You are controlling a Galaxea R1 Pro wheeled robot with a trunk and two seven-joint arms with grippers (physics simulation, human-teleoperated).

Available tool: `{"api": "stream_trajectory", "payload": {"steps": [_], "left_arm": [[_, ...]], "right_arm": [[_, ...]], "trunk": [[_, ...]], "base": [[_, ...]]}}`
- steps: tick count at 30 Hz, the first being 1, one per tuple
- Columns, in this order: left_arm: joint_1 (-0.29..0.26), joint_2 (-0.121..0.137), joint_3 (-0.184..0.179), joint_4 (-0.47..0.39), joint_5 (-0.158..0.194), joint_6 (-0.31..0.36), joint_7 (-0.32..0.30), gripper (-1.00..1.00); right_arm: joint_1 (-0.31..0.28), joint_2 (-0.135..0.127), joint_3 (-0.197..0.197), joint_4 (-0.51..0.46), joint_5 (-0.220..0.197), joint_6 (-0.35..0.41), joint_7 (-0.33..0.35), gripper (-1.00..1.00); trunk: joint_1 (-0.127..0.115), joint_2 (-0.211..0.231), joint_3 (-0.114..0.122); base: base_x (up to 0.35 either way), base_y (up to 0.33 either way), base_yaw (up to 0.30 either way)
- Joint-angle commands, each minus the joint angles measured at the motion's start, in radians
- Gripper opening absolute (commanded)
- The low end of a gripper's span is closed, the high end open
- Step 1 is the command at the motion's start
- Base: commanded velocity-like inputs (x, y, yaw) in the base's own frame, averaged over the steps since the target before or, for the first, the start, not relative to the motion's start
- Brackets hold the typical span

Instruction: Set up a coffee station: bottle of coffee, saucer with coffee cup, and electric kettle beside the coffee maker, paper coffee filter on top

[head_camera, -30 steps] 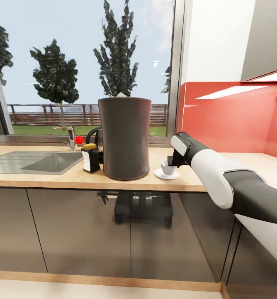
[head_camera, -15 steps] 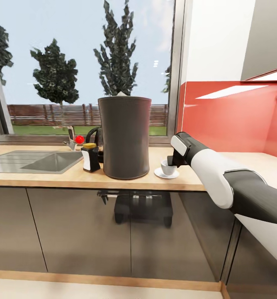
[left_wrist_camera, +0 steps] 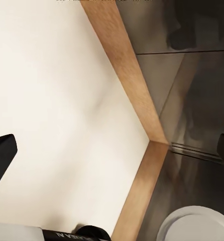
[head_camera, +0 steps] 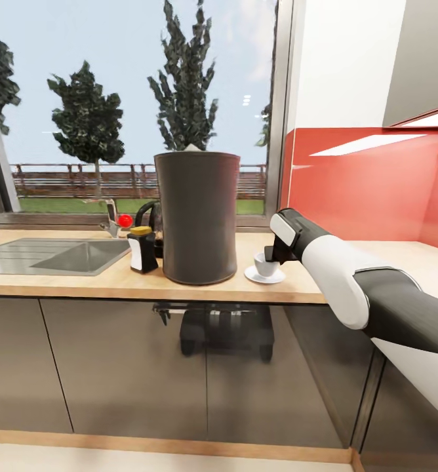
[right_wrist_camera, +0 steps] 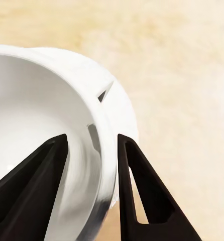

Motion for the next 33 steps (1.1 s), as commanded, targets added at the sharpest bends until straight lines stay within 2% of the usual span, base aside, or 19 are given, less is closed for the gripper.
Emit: {"api": "stream_trajectory", "payload": {"steps": [1, 15, 19, 33], "left_arm": [[0.000, 0.000, 0.008, 0.000, -0.004, 0.010, -0.003, 1.00], [-0.001, 0.000, 0.008, 0.000, -0.004, 0.010, -0.003, 1.00], [0.000, 0.000, 0.008, 0.000, -0.004, 0.010, -0.003, 1.00], [-0.001, 0.000, 0.008, 0.000, -0.004, 0.010, -0.003, 1.00]], "right_arm": [[-0.001, 0.000, 0.005, -0.001, -0.010, 0.003, -0.008, -1.00], [-0.001, 0.000, 0.005, -0.001, -0.010, 0.003, -0.007, -1.00], [-0.001, 0.000, 0.004, -0.001, -0.010, 0.003, -0.007, -1.00], [-0.001, 0.000, 0.004, -0.001, -0.010, 0.003, -0.006, -1.00]], "trunk": [[0.000, -0.001, -0.001], [0.000, -0.001, -0.001], [0.015, -0.029, -0.014], [0.015, -0.029, -0.014]], "base": [[0.001, 0.094, 0.000], [0.000, 0.020, 0.000], [0.000, 0.000, 0.000], [0.000, 0.000, 0.000]]}}
